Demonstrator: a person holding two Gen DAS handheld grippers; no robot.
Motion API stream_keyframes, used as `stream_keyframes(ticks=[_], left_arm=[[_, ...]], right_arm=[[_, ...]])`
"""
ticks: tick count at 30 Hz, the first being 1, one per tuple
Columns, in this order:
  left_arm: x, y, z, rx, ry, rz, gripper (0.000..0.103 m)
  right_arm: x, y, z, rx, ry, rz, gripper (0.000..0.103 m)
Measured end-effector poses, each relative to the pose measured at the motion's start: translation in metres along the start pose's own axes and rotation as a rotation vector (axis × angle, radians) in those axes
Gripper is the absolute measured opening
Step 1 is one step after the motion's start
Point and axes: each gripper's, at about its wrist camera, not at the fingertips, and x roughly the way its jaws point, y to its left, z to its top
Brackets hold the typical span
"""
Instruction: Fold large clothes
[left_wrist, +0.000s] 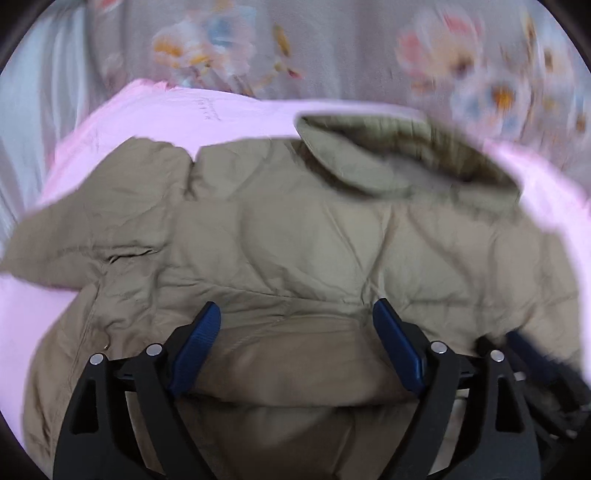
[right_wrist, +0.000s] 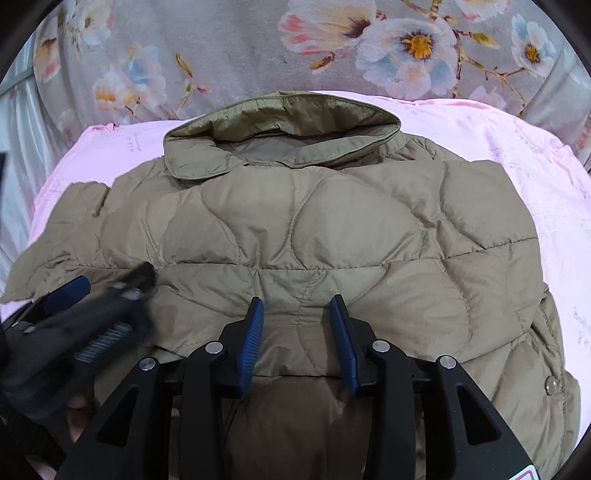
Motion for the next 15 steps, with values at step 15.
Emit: stream_keyframes(ticks=[15], left_arm=[[-0.059, 0.377, 0.029, -0.666, 0.100, 0.256, 0.088]], right_arm=[[-0.064, -0.007, -0.040, 0.022, -0.097, -0.084, 0.060]])
